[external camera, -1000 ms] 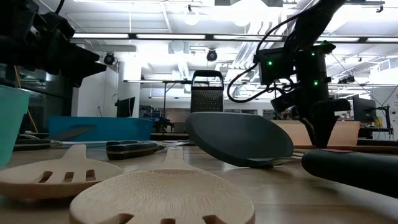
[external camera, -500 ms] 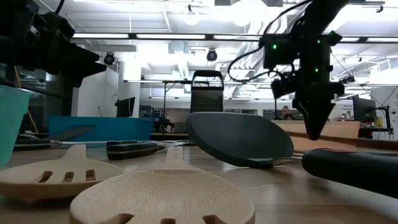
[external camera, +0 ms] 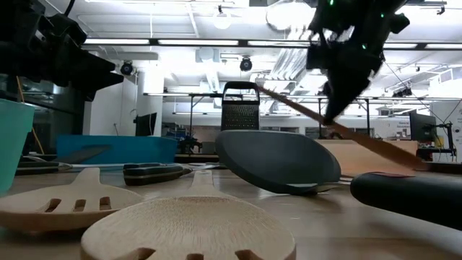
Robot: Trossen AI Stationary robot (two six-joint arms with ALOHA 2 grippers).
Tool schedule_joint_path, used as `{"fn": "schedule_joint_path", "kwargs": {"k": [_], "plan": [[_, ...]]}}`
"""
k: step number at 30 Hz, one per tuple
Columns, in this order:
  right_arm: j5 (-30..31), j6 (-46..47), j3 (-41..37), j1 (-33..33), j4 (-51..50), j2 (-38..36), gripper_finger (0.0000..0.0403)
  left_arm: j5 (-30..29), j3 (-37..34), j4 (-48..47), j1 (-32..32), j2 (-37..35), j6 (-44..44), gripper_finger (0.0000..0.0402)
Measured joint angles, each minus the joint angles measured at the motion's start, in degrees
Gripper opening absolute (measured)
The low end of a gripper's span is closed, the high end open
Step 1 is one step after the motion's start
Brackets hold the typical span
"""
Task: Pick & Place Kitchen Items
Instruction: Put the wooden spoon into the blue bin
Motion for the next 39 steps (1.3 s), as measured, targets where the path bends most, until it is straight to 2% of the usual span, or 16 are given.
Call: {"fn": "schedule_joint_path", "kwargs": {"k": [12, 19, 28, 31, 35, 39], "plan": [[0.91, -3.0, 0.11, 2.87, 23.55, -0.68, 0.0068, -0.79, 0.0, 0.86, 0.02, 0.0, -0.44, 0.0186], [6.02, -4.74, 0.11, 2.83, 34.16, -0.52, 0.0068, -0.84, 0.0, 6.21, 0.02, 0.0, -0.44, 0.0186], [5.61, -5.84, 0.11, 2.83, 44.8, -0.47, 0.0068, -2.79, 0.0, 12.77, 0.0, -0.01, -5.97, 0.0186], [3.99, -5.84, 0.13, 2.83, 49.91, 1.22, 0.0068, -4.96, 0.39, 15.09, 0.02, 0.01, -6.49, 0.0186], [2.81, -5.77, 0.13, 2.83, 58.49, 5.65, 0.0068, -5.08, 2.02, 14.94, 0.02, 2.29, -4.1, 0.0186], [2.7, -4.53, 0.13, 2.83, 64.82, 9.82, 0.0068, -5.32, 3.31, 21.09, 0.02, 6.62, 0.9, 0.019]]}}
